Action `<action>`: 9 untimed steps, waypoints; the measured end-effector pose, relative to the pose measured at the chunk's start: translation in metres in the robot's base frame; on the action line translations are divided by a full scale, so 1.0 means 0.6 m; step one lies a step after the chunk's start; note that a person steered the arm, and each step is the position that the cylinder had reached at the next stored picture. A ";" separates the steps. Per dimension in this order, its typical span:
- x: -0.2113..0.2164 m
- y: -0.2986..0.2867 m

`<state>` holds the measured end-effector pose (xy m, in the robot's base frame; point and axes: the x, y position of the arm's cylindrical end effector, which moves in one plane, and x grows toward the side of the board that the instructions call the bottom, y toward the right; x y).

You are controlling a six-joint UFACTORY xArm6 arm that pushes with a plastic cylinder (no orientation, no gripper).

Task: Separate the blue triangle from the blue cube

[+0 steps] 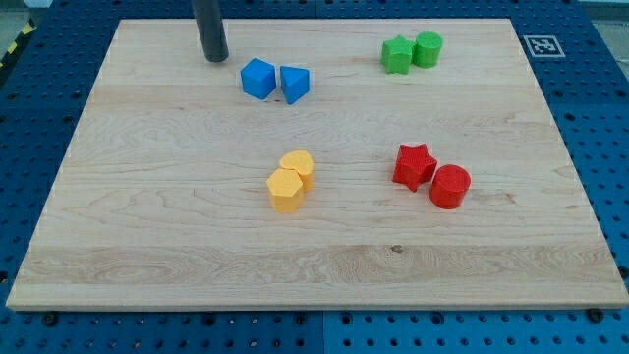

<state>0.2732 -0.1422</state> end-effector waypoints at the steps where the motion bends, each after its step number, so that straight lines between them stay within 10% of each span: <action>1: 0.000 0.000; 9: 0.065 0.138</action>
<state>0.3120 -0.0594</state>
